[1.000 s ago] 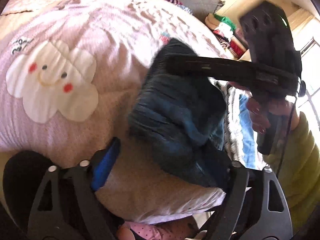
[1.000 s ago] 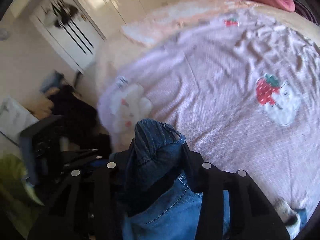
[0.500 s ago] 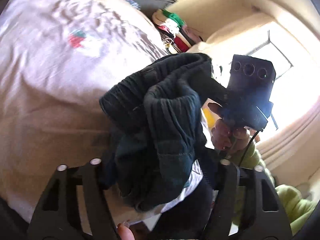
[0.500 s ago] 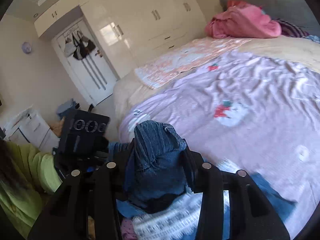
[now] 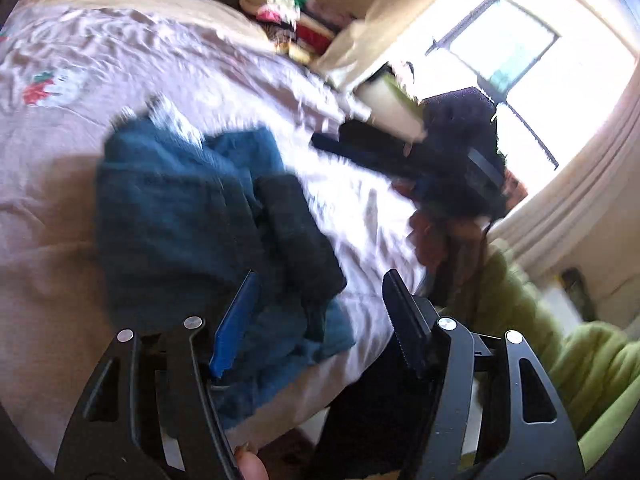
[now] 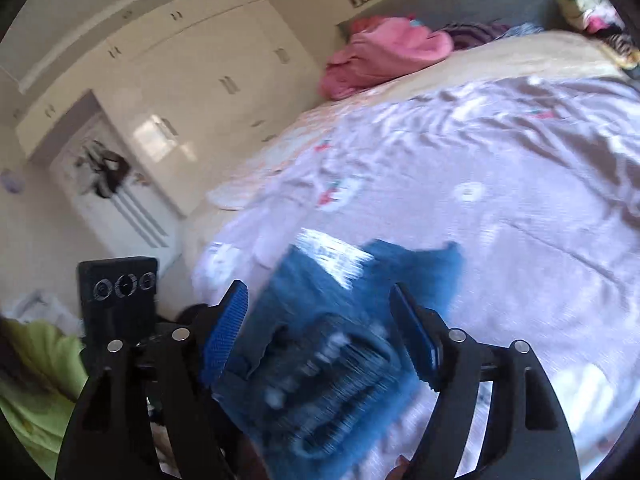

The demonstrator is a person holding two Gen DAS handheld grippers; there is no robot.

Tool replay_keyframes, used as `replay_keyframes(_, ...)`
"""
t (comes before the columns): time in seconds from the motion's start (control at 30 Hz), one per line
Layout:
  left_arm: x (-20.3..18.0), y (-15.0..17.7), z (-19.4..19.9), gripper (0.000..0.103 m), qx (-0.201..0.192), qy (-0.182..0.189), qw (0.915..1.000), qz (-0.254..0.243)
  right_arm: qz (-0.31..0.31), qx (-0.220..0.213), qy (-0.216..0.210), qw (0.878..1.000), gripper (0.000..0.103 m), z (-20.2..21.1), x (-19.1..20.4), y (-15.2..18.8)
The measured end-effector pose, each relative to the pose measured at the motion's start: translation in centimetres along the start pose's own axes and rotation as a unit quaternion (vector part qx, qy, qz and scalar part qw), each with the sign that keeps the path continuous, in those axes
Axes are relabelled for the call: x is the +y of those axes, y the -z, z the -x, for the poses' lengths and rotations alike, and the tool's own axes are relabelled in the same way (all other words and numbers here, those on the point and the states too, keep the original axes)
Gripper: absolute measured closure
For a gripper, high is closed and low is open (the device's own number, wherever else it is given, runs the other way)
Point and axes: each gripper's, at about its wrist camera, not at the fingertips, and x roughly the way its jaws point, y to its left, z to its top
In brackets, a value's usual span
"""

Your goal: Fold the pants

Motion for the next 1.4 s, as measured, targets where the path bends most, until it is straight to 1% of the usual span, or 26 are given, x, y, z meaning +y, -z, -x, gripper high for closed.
replay_keyframes(0.07, 0.0, 0.4, -1.3, 0.047, 0.018, -0.011, 0.9997, -0.006, 0.015, 0.003, 0.025, 1.000, 0.030, 0.2, 1.3, 0.4)
replay_keyframes(0.1, -0.1, 0.7, -2.0, 0.047, 0.032, -0.025, 0.9991, -0.010, 0.025, 0.008, 0.036, 0.999, 0.030, 0.0, 2.0, 0.4)
replay_keyframes(0.2, -0.4, 1.3, -2.4, 0.047, 0.040, -0.052, 0.9972, -0.037, 0.060, 0.037, 0.082, 0.994, 0.030, -1.5, 3.3, 0.5)
replay_keyframes(0.27, -0.7, 1.6, -2.8, 0.047, 0.049, -0.069, 0.9951, -0.050, 0.101, 0.068, 0.108, 0.987, 0.030, -3.6, 4.7, 0.6)
replay_keyframes(0.33, -0.9, 1.7, -3.0, 0.047, 0.050, -0.079, 0.9938, -0.061, 0.125, 0.093, 0.125, 0.980, 0.031, -5.1, 5.4, 0.9)
replay_keyframes(0.4, -1.0, 1.8, -2.9, 0.047, 0.052, -0.080, 0.9935, -0.063, 0.149, 0.139, 0.169, 0.964, 0.033, -7.1, 5.4, 1.7)
replay_keyframes(0.43, -1.2, 1.9, -2.7, 0.047, 0.052, -0.081, 0.9933, -0.065, 0.152, 0.160, 0.180, 0.959, 0.034, -7.8, 5.1, 2.1)
replay_keyframes(0.47, -1.3, 2.0, -2.3, 0.047, 0.052, -0.080, 0.9932, -0.066, 0.156, 0.183, 0.190, 0.952, 0.037, -8.4, 4.6, 2.9)
replay_keyframes(0.5, -1.7, 2.2, -1.7, 0.047, 0.051, -0.078, 0.9934, -0.066, 0.158, 0.189, 0.195, 0.949, 0.038, -8.6, 4.3, 3.3)
replay_keyframes(0.57, -2.1, 2.4, -0.2, 0.045, 0.040, -0.078, 0.9937, -0.070, 0.138, 0.190, 0.185, 0.954, 0.038, -8.2, 3.5, 3.9)
replay_keyframes(0.63, -2.0, 2.3, 1.6, 0.042, 0.018, -0.087, 0.9935, -0.071, 0.110, 0.180, 0.160, 0.964, 0.037, -7.2, 2.9, 3.6)
replay_keyframes(0.7, -1.8, 1.8, 3.2, 0.042, -0.002, -0.115, 0.9906, -0.074, 0.102, 0.164, 0.136, 0.972, 0.036, -5.8, 3.3, 3.1)
replay_keyframes(0.8, -1.0, 0.5, 3.5, 0.042, -0.010, -0.142, 0.9866, -0.079, 0.092, 0.120, 0.118, 0.981, 0.036, -4.1, 3.8, 0.9)
replay_keyframes(0.83, -0.8, 0.3, 3.3, 0.048, -0.006, -0.146, 0.9863, -0.076, 0.084, 0.112, 0.116, 0.983, 0.036, -4.1, 3.8, 0.0)
replay_keyframes(0.87, -0.6, 0.1, 2.9, 0.061, -0.003, -0.146, 0.9865, -0.075, 0.079, 0.111, 0.116, 0.984, 0.036, -4.5, 3.8, -0.6)
replay_keyframes(0.9, -0.5, 0.0, 2.2, 0.067, 0.004, -0.145, 0.9864, -0.077, 0.083, 0.112, 0.115, 0.984, 0.036, -5.1, 3.9, -1.3)
replay_keyframes(0.93, -0.6, 0.1, 1.5, 0.077, 0.014, -0.150, 0.9852, -0.081, 0.085, 0.116, 0.115, 0.983, 0.036, -5.7, 3.9, -1.6)
replay_keyframes(0.97, -0.8, 0.5, 0.9, 0.081, 0.027, -0.154, 0.9838, -0.088, 0.089, 0.127, 0.117, 0.981, 0.036, -6.7, 3.9, -2.0)
replay_keyframes(1.03, -1.4, 1.8, 0.0, 0.081, 0.046, -0.162, 0.9796, -0.109, 0.099, 0.153, 0.126, 0.975, 0.037, -8.7, 3.9, -2.5)
replay_keyframes(1.07, -1.4, 2.1, -0.3, 0.081, 0.051, -0.163, 0.9789, -0.111, 0.105, 0.163, 0.126, 0.973, 0.041, -9.6, 4.0, -2.5)
replay_keyframes(1.13, -1.5, 3.0, -1.1, 0.081, 0.071, -0.161, 0.9786, -0.107, 0.121, 0.190, 0.128, 0.966, 0.052, -11.6, 4.1, -2.3)
replay_keyframes(1.17, -1.7, 3.4, -1.2, 0.081, 0.074, -0.159, 0.9782, -0.111, 0.127, 0.203, 0.127, 0.963, 0.063, -12.4, 4.1, -2.0)
replay_keyframes(1.2, -1.9, 3.7, -1.4, 0.081, 0.079, -0.160, 0.9768, -0.118, 0.138, 0.217, 0.128, 0.958, 0.081, -13.2, 4.2, -1.6)
replay_keyframes(1.23, -1.8, 3.8, -1.4, 0.081, 0.079, -0.161, 0.9767, -0.118, 0.155, 0.225, 0.138, 0.952, 0.089, -13.8, 4.6, -1.2)
replay_keyframes(1.3, -1.2, 3.6, -1.5, 0.081, 0.080, -0.151, 0.9797, -0.105, 0.181, 0.219, 0.170, 0.944, 0.091, -14.6, 5.1, -0.7)
replay_keyframes(1.4, -0.9, 3.6, -1.5, 0.081, 0.079, -0.149, 0.9807, -0.100, 0.192, 0.217, 0.205, 0.935, 0.091, -15.5, 4.8, -0.5)
